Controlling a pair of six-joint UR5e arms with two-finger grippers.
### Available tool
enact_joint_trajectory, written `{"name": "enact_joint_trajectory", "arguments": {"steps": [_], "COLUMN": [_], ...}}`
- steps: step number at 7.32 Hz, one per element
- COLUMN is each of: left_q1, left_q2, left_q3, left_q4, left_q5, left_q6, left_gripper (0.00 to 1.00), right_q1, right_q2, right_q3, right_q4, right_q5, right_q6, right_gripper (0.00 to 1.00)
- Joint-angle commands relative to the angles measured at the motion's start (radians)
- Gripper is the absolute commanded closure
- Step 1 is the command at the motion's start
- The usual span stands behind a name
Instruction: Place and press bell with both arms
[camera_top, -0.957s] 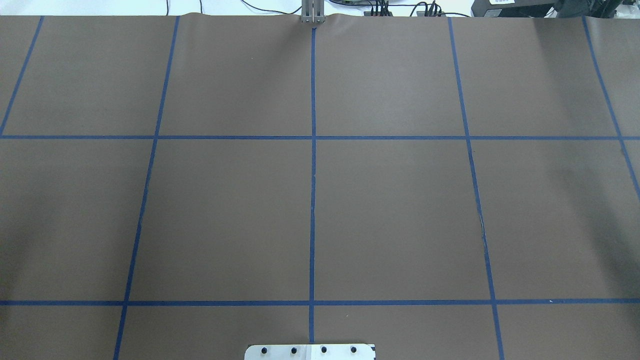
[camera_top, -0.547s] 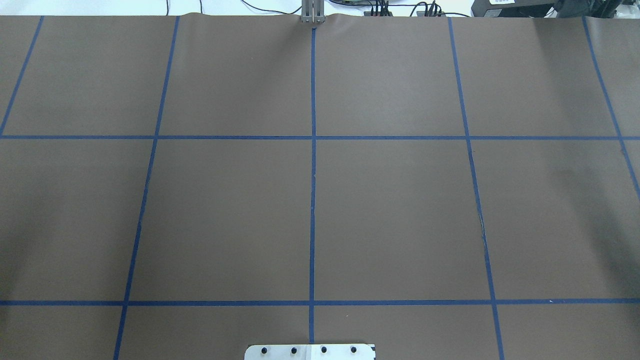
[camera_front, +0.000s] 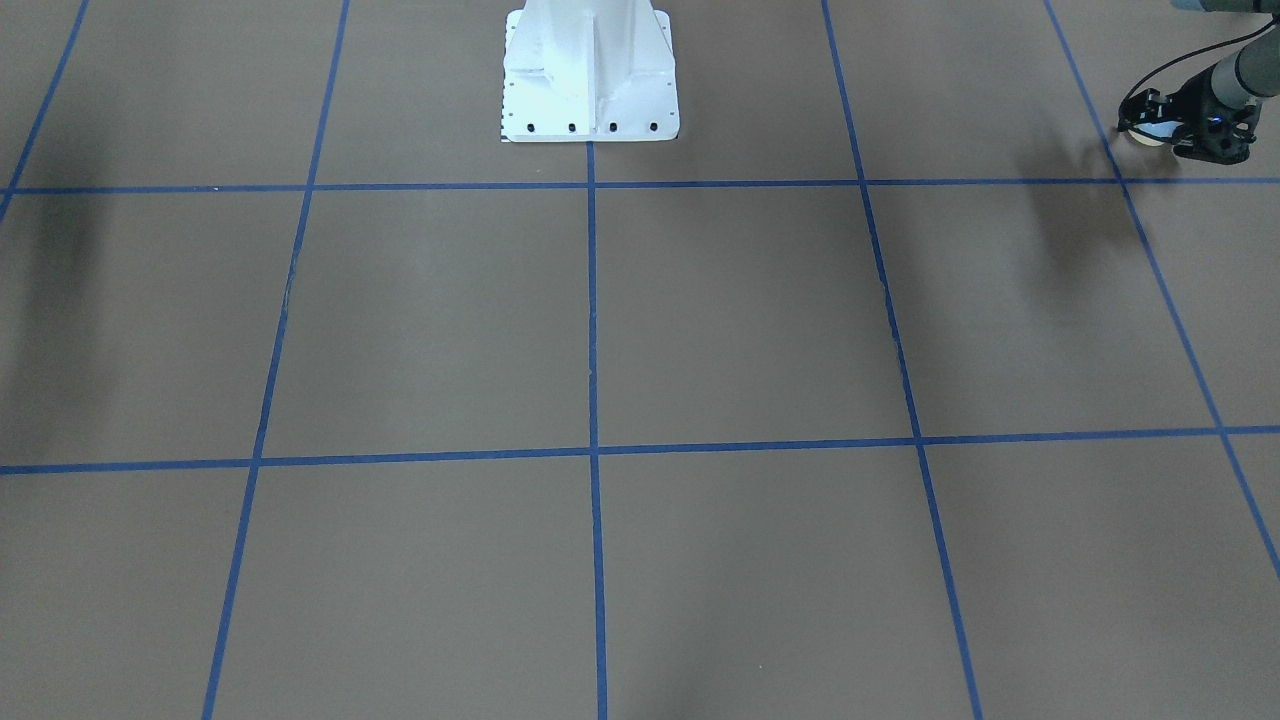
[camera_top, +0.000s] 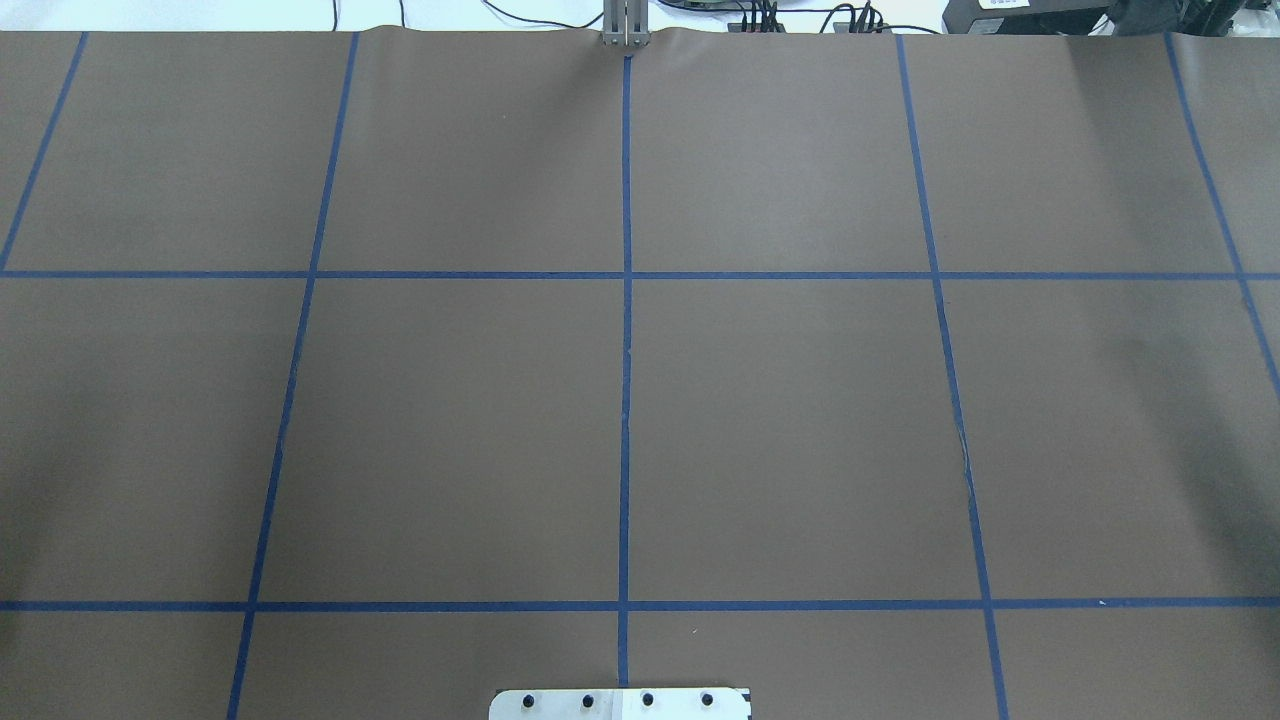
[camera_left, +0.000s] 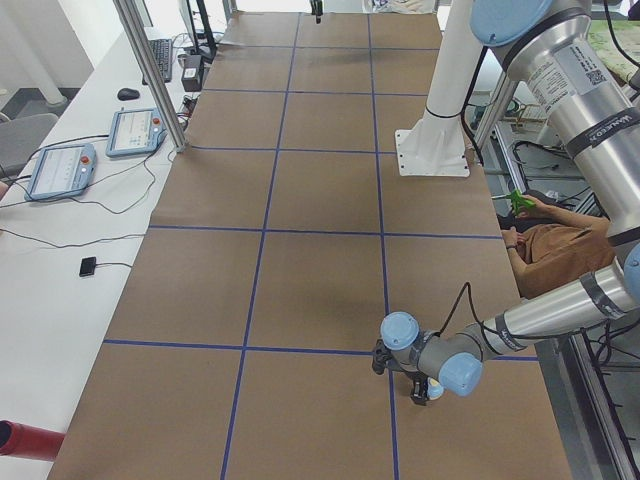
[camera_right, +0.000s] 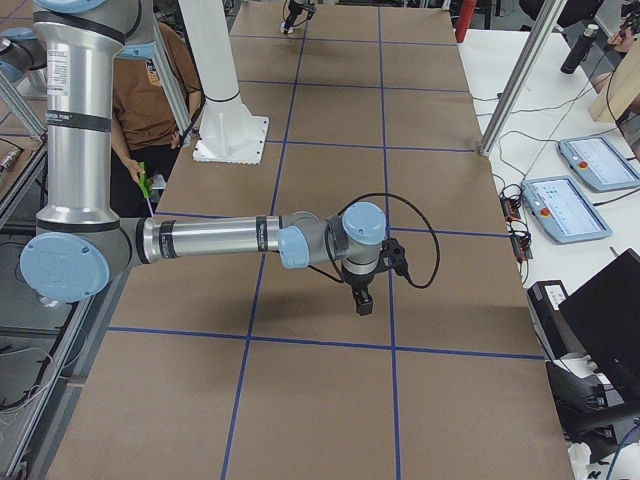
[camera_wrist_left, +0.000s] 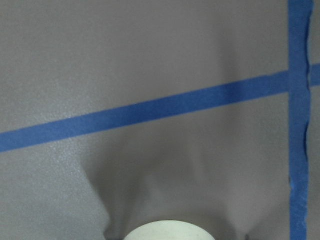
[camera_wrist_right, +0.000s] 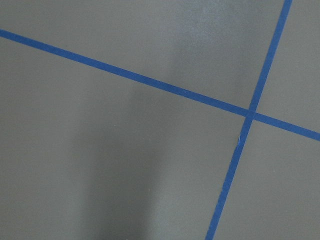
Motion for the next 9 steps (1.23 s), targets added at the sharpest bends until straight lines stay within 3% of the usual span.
{"name": "enact_joint_trajectory", "arguments": {"steps": [1, 3, 5, 7, 9], "left_q1": [0.007, 0.005, -0.005, -0.027, -0.062], "left_q2": [0.017, 0.031, 0.004, -0.145, -0.35], "left_q3": [-0.01, -0.13, -0.207, -0.375, -0.454], "left_q4": [-0.044, -0.026, 0.064, 0.414, 0.722], "left_q5": [-0.001, -0.128, -0.144, -0.132, -0.13], "left_q6": [-0.02, -0.023, -0.024, -0.023, -0.023], "left_gripper": [1.0, 1.0, 1.0, 1.0, 1.0], "right_q1": [0.0, 0.0, -0.002, -0.008, -0.014], "right_q2": [0.0, 0.0, 0.0, 0.001, 0.003], "right_q3": [0.0, 0.0, -0.002, -0.005, -0.008], "right_q4": [0.0, 0.001, 0.0, 0.0, 0.0], "right_q5": [0.0, 0.0, 0.0, 0.0, -0.002], "right_q6": [0.0, 0.001, 0.004, 0.006, 0.007], "right_gripper": [0.0, 0.0, 0.0, 0.0, 0.0]}}
